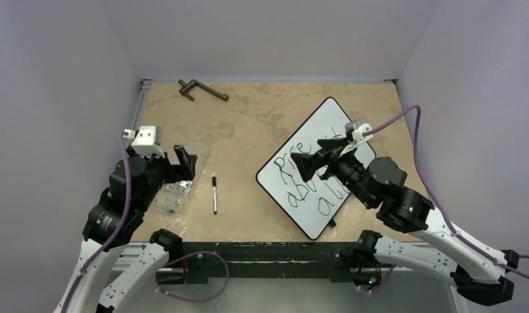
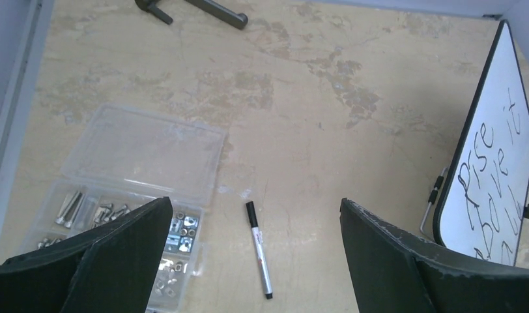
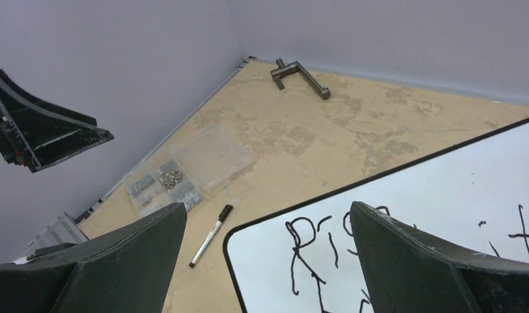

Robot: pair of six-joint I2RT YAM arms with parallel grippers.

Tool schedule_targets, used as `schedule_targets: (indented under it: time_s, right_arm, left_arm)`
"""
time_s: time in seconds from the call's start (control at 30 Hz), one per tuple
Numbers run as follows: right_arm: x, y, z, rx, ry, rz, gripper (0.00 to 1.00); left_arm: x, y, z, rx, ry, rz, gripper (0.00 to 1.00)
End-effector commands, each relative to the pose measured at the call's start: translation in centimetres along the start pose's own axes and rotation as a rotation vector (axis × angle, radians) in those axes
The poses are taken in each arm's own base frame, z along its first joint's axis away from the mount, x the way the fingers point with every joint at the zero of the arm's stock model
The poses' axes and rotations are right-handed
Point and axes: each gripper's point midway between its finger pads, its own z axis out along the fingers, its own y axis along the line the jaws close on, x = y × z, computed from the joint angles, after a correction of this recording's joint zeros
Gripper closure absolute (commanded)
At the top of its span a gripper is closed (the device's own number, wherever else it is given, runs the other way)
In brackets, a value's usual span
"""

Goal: Write a sentence on the whiteboard
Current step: Reset both arms

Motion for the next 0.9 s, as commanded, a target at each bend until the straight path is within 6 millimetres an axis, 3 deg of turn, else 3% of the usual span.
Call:
schedule_targets:
  time_s: [0.0,0.13,0.4,0.5,0.63,0.87]
  right_arm:
    - [0.5,-1.7,-0.8,0.084,0.004,0.042,0.01]
    - [2.5,-3.3,-2.1,0.15,0.049,0.093,0.01]
    - [5.9,-4.6,-5.5,0.102,0.027,0.182,0.01]
    - [6.4,-5.4,-6.8,0.109,0.015,0.196,0.01]
    - [5.5,-5.9,-8.1,0.108,-0.041,0.252,0.01]
    - [5.5,-6.5,-8.5,0.139,-0.046,0.278,0.01]
  left_arm:
    - [0.0,1.1,0.1,-0.015,-0.109,0.061,0.0]
    - [0.1,0.9,-0.7,0.031,-0.165,0.072,0.0]
    - [-0.2,1.4,-2.2,0.031,-0.224,0.036,0.0]
    - [-0.3,1.4,-2.2,0.032,-0.227,0.038,0.0]
    - [-0.2,1.2,-2.2,0.041,-0.218,0.049,0.0]
    - [-0.1,1.4,-2.2,0.034,-0.216,0.065,0.0]
